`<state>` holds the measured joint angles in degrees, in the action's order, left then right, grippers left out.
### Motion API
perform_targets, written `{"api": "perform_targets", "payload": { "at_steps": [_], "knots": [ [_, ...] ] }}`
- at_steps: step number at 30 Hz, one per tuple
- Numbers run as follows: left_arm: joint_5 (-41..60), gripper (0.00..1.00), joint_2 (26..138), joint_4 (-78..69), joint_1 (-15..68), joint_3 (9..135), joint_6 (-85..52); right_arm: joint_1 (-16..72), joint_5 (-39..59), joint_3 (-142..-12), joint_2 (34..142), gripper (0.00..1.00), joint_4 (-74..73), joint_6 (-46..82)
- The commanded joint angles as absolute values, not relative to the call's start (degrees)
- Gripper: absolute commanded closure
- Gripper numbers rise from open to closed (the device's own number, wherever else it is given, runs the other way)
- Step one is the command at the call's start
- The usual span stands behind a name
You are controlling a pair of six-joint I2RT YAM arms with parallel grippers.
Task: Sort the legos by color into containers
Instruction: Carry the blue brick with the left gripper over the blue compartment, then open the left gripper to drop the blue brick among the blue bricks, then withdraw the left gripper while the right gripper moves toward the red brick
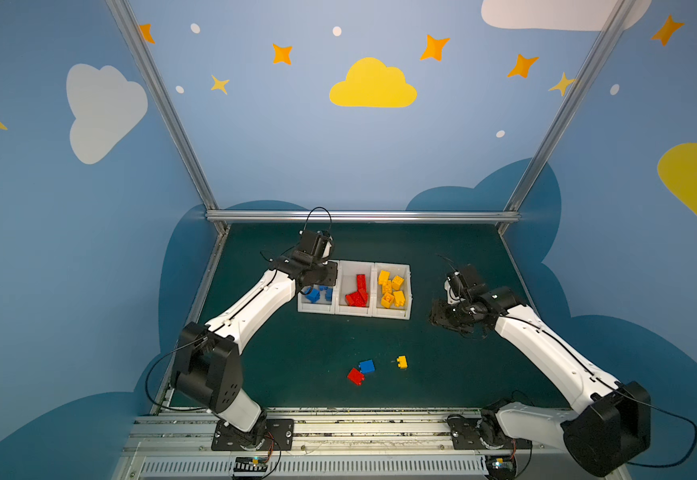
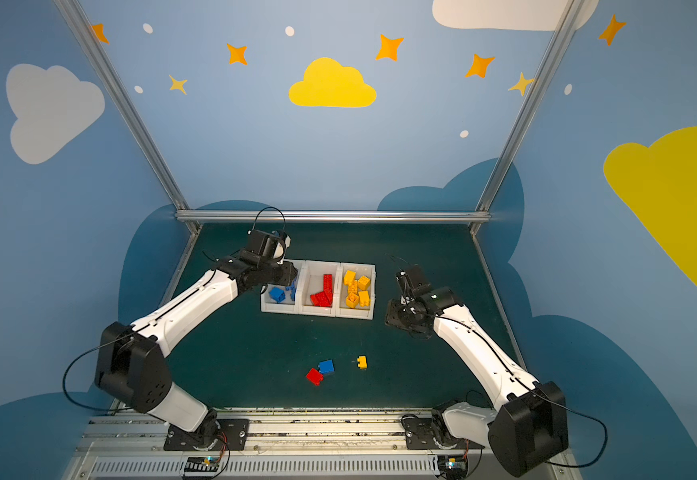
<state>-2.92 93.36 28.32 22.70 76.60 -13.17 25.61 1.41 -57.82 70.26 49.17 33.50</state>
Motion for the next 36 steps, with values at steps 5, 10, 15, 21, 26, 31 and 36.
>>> {"api": "perform_targets", "payload": {
  "at_steps": [5,10,15,21,26,31,36],
  "knots": [
    [-0.9,0.69,102.6,31.3,19.0,84.0,-10.6,25.5,1.3,-56.3,67.6,0.43,51.6,34.3],
    [-0.7,0.66,103.8,30.0,18.2,84.1,-11.0,25.4,1.5,-55.9,67.5,0.42,51.8,34.0],
    [-2.1,0.42,103.9,30.7,17.8,84.4,-11.4,25.4,1.6,-55.8,67.0,0.41,52.2,34.1],
    [-1.9,0.37,102.7,30.2,17.7,83.2,-12.7,25.4,1.7,-55.7,66.5,0.41,52.8,33.8],
    [-1.1,0.35,100.4,28.2,17.7,80.4,-14.5,25.6,3.4,-55.7,67.3,0.41,52.5,32.6],
    [-1.3,0.35,98.4,27.6,17.5,78.4,-14.9,28.5,3.6,-55.6,68.0,0.42,51.6,31.5],
    [-1.0,0.35,96.2,27.2,17.1,76.2,-15.5,35.2,2.5,-55.2,70.8,0.42,50.1,32.7]
  ]
}}
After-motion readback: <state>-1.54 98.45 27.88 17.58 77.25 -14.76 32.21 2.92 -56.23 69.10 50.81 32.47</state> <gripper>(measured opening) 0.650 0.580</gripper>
